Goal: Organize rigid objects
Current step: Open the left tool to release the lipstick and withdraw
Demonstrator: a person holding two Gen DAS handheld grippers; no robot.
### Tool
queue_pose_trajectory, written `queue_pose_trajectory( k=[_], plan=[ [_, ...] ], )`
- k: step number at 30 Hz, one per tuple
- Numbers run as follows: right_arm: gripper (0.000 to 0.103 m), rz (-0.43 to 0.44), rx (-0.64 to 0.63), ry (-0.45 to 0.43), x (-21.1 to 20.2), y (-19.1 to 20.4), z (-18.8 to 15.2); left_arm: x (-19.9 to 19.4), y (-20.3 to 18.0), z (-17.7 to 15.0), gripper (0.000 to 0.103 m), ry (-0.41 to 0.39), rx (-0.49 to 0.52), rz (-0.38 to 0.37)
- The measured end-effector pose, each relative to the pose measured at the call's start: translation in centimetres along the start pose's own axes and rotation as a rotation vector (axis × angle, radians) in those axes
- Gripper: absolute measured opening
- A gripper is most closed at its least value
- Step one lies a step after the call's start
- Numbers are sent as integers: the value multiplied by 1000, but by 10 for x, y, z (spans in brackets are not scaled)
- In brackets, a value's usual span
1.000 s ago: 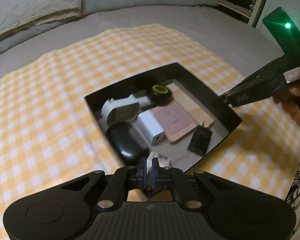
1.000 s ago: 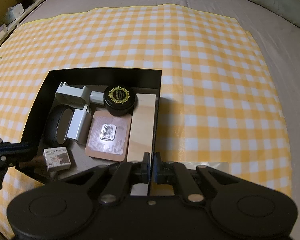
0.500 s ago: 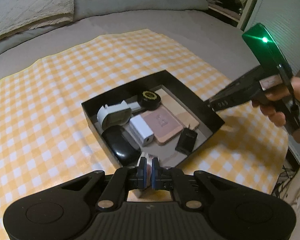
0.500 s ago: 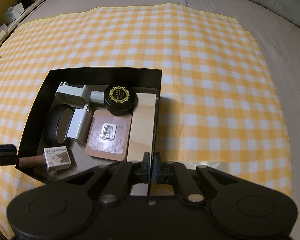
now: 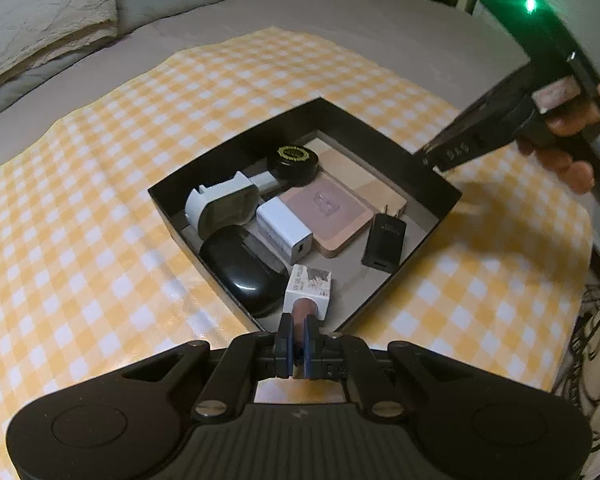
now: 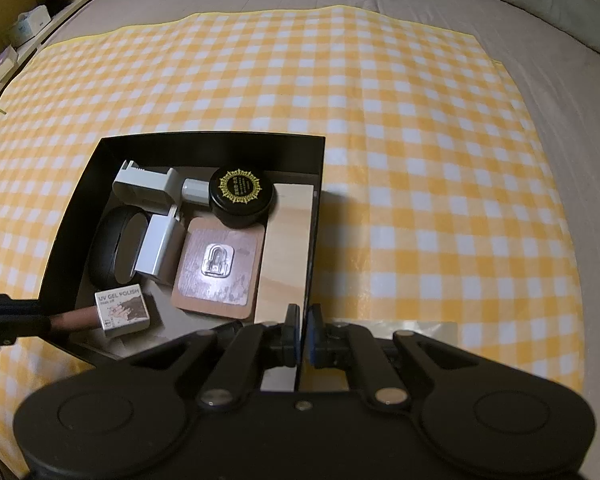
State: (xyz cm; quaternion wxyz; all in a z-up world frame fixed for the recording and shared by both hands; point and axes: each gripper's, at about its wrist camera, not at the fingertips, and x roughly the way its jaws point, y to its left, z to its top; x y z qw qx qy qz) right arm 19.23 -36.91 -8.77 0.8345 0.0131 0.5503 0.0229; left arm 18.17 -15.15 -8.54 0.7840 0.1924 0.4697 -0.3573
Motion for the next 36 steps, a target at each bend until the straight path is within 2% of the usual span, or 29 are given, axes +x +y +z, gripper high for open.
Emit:
queue_pose_trajectory(
  k=[3,6,8,11,13,17,19,26,36],
  plan=[
    [5,0,-1,0,0,-1,0,9,-5,3,5,16,38,23],
    [4,3,1,0,0,0,0,12,-5,5,7,14,26,18],
    [5,1,0,0,0,0,0,8,-4,5,19,3,9,13],
    [5,-2,-2,1,0,-1,0,0,-2,6,48,-29,-29,16],
    [5,-7,-7,2,1,1,0,-6,0,7,82,-45,-68,-18],
    [5,-5,-2,2,1,1,-1,-18,-5,7,93,-85,-98,-8],
    [5,-6,-3,3,2,1,-1,-22,-9,6,102,-97,-106,-11],
    [5,-23,-12,7,4,4,0,-36,-22,2,103,-120,-121,-3],
    [5,-49,-34,6,7,6,-4,-65,-30,-7,103,-196,-175,35]
  ],
)
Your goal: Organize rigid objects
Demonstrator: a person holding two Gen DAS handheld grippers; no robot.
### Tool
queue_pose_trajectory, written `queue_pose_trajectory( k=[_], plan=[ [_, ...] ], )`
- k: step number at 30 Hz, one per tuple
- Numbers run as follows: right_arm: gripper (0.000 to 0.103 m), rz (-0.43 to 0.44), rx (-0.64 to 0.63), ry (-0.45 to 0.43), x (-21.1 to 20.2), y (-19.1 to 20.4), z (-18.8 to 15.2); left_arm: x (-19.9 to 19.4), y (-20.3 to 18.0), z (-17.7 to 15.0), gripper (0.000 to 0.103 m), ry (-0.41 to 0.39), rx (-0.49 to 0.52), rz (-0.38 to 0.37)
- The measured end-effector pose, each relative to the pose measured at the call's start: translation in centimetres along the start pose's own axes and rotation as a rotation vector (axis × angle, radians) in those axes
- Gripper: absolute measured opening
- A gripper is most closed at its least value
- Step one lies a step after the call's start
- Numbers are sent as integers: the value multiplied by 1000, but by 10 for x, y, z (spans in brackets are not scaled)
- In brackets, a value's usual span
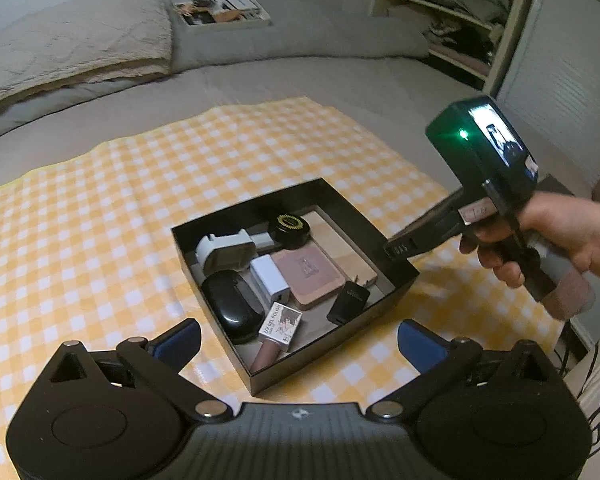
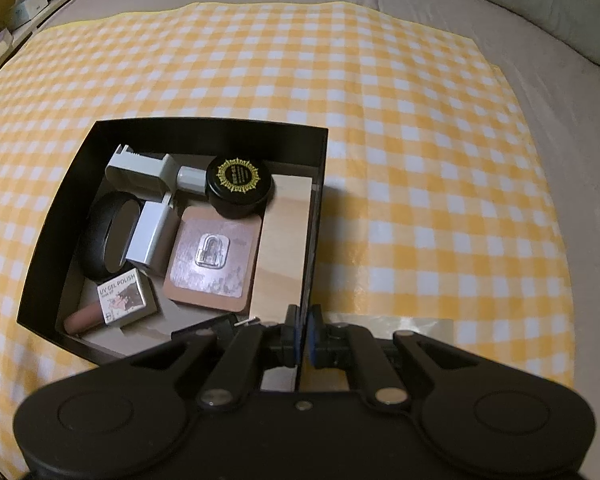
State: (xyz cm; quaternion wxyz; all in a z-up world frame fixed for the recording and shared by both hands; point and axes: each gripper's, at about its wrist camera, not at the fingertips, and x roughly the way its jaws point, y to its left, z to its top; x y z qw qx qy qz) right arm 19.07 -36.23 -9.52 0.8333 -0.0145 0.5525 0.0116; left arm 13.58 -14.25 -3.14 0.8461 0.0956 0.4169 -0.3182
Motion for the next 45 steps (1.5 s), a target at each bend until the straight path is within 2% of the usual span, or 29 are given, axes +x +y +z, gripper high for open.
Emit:
queue_pose_trajectory(
  k=[4,9,12,16,19,23,26,31,34,45],
  plan=[
    [6,9,31,-50,-16,-3,-1,-10,1,-1,103,-29,-31,25],
    [13,59,58,-147,-55,-4,-7,-24,1,-1,103,-73,-62,41],
    [26,64,76,-226,-84,-2,-14,-33,1,-2,103,-99,-73,41],
    [43,77,76,-348,-129,5,-29,-47,0,-5,103,-148,-87,87],
    [44,76,72,-430,-155,9,-43,-57,0,-8,103,-182,-115,124],
    [51,65,73,-519,-178,14,-66,-72,3,-12,103,-230,-160,140],
    [58,80,86,-560,-187,17,-84,-83,3,-16,103,-264,-178,154],
    [63,78,98,-614,-193,25,-110,-94,3,-26,103,-297,-175,172],
    [71,80,96,-630,-196,31,-122,-98,1,-33,103,-308,-175,195],
    [92,42,113,-680,-195,43,-148,-112,-14,-56,103,-353,-147,302]
  ],
)
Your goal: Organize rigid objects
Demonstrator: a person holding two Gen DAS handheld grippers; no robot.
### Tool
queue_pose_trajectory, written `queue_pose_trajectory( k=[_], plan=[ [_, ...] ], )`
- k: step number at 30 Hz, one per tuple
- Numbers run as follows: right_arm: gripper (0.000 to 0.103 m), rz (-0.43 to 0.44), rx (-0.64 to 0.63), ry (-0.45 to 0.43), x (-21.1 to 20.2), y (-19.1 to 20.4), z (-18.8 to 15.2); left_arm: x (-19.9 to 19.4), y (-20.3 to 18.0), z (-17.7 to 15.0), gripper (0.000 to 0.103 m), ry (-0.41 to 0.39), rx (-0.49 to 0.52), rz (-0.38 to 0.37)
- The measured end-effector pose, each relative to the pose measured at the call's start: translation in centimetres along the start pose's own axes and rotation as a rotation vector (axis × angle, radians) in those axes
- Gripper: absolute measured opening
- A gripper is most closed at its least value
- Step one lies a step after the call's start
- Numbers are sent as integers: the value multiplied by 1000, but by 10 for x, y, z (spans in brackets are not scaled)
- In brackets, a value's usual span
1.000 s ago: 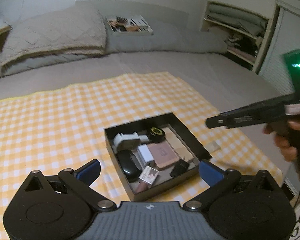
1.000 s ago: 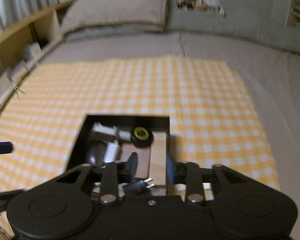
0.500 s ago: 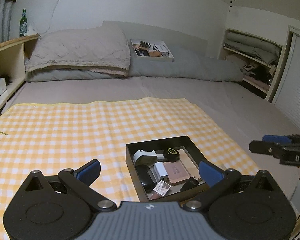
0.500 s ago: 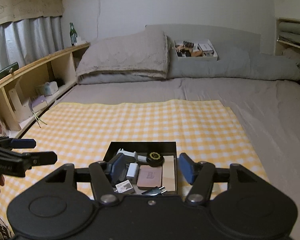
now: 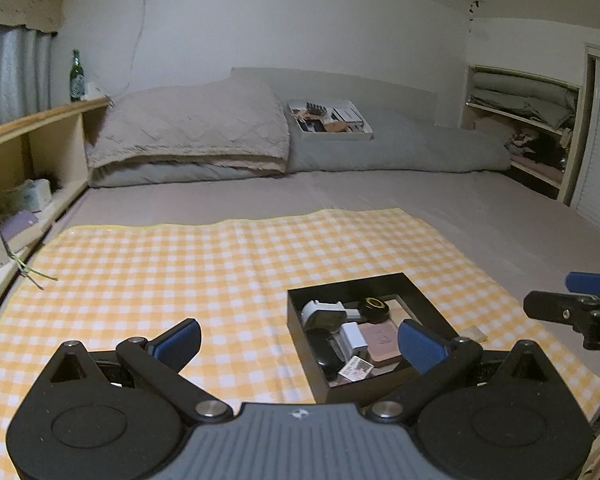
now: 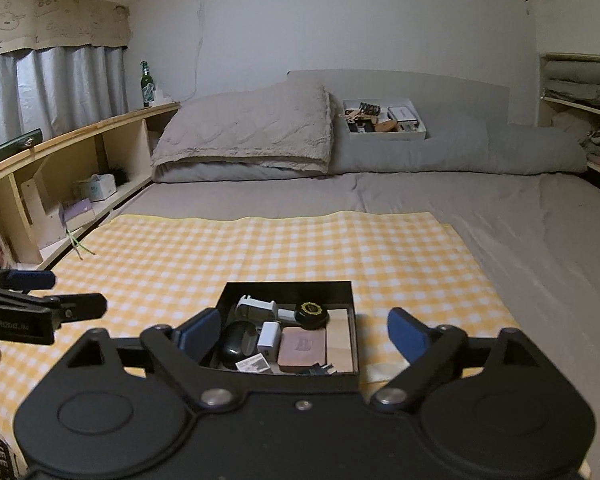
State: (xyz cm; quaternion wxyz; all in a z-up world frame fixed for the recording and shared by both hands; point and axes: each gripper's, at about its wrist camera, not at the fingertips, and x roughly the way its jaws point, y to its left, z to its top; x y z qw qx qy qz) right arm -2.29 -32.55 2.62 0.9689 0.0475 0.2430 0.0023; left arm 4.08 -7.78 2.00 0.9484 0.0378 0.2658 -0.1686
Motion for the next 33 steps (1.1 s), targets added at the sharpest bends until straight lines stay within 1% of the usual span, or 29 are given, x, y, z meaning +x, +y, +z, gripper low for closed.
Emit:
queue_pose_trajectory(
  k=[1,4,8,13,33],
  plan=[
    [93,-9,-3,0,-1,1,-2,-2,0,-1,103,-4,0,7],
    [98,-30,-13,-8,-2,3,-6,-5,1,-3,103,-8,-1,12],
    [102,-38,-21,-18,-5,5,-8,-7,-1,-5,103,-7,13,14],
    [103,-29,-33,-16,-4,7,-9,-8,-2,-6,103,-4,11,14],
    [103,-38,-38,-14,-4,8,-10,-11,-2,-6,103,-10,13,21]
  ],
)
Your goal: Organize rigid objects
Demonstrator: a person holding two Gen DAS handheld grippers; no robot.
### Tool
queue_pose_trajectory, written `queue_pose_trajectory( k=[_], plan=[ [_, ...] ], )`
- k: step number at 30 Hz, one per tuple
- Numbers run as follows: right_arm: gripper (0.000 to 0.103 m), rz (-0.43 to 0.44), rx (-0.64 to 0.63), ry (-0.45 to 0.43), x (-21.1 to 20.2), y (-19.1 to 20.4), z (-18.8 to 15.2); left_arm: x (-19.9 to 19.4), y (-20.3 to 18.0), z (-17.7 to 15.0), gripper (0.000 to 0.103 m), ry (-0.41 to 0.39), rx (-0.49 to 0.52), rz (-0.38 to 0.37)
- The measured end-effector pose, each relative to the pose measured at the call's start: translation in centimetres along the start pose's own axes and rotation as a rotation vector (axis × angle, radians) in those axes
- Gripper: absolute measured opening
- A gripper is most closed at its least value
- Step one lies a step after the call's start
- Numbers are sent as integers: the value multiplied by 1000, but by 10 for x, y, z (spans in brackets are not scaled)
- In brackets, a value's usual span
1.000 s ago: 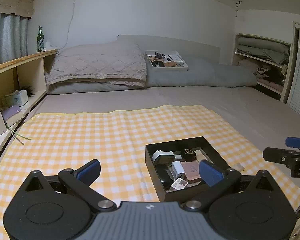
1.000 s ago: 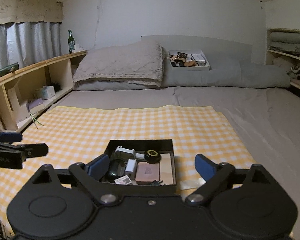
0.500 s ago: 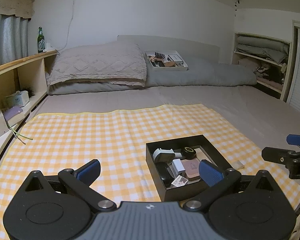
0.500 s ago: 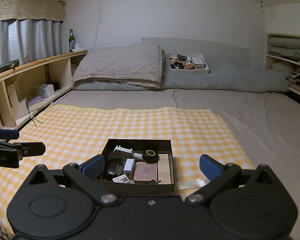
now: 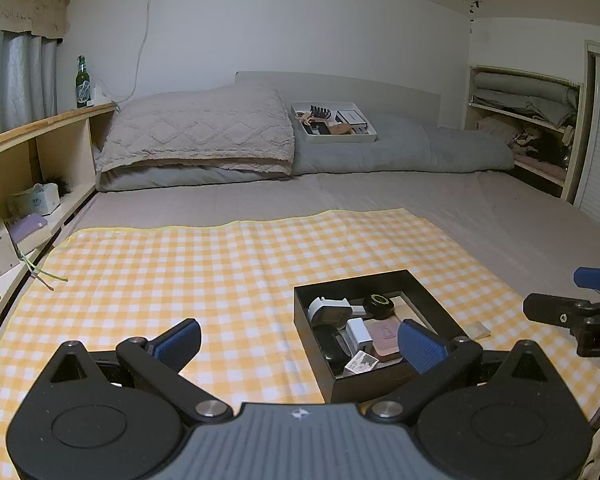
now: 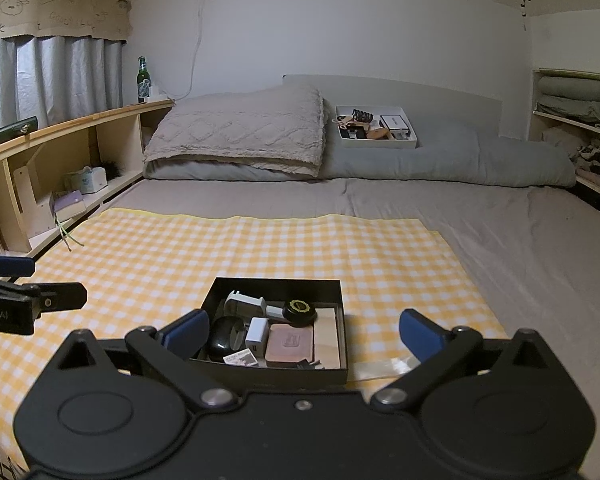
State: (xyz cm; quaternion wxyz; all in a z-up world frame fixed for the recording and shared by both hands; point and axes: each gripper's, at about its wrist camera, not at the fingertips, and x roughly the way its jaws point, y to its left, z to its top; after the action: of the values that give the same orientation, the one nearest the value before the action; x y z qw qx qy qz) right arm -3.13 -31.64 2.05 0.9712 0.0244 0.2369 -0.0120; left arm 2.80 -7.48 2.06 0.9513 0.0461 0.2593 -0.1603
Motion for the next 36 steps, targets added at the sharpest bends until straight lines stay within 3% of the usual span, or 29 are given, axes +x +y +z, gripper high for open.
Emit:
queue_pose_trajectory(
  k=[36],
  plan=[
    [103,-5,-9,0,-1,0,2,-3,2,0,103,-10,9,2]
  ],
)
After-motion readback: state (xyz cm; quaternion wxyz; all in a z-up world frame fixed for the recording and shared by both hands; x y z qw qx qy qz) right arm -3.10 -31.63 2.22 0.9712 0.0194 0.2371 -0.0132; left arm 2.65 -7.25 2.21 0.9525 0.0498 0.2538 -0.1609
